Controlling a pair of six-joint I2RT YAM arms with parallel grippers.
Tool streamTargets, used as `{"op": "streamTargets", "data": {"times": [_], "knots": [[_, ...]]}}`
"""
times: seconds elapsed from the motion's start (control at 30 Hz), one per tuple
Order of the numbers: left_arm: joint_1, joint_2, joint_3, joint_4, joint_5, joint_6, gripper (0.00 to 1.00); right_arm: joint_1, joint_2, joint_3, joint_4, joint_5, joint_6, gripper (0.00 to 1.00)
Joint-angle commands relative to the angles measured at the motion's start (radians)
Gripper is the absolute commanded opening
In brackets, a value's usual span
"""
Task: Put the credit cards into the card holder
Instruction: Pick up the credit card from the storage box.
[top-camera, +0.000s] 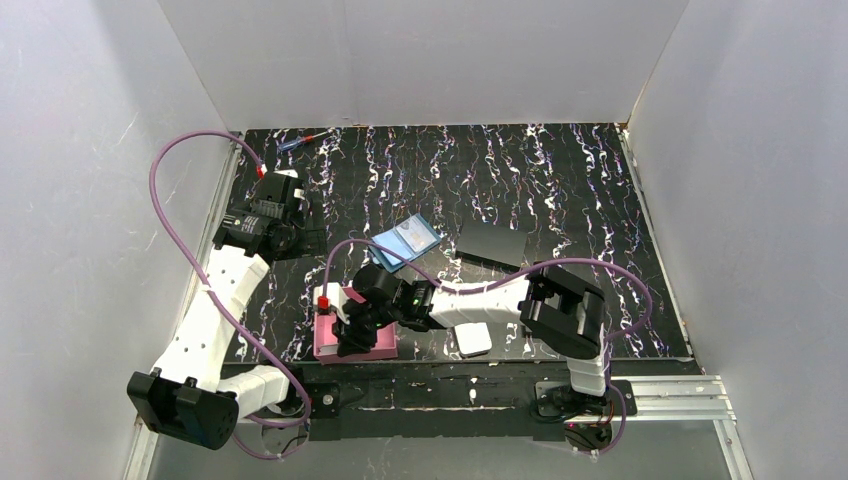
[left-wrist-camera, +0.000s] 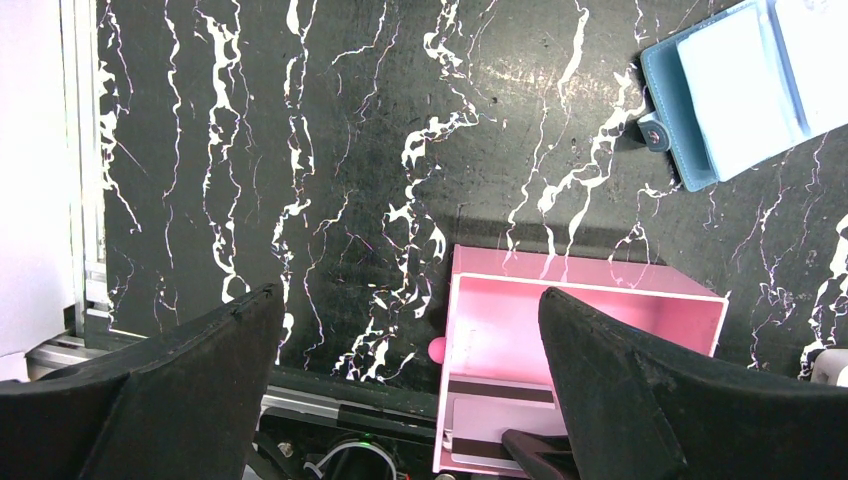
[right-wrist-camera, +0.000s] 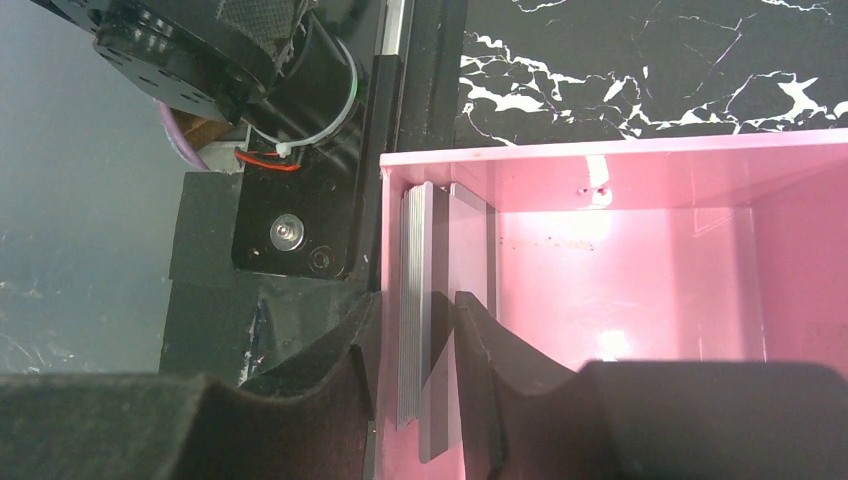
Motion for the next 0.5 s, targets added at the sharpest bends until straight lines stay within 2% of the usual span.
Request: {"op": "streamTargets", "data": {"times": [0.0,0.3,0.47], "knots": [[0.006,-0.035,-0.011,-0.007,-0.013,-0.005,0.98,-0.009,-0.057,-0.014,0.049,-0.035,0.024,0.24],[0.005,-0.035,-0.012,-0.006,-0.002,-0.008,0.98,-0.044,-0.042,-0.035,0.126,-0.082,0.139,0.19],[0.005,-0.037,-0.012,-0.007,0.0,-0.008,0.98,-0.058,-0.021,-0.019,0.122,-0.103,0.164,0.21]]}}
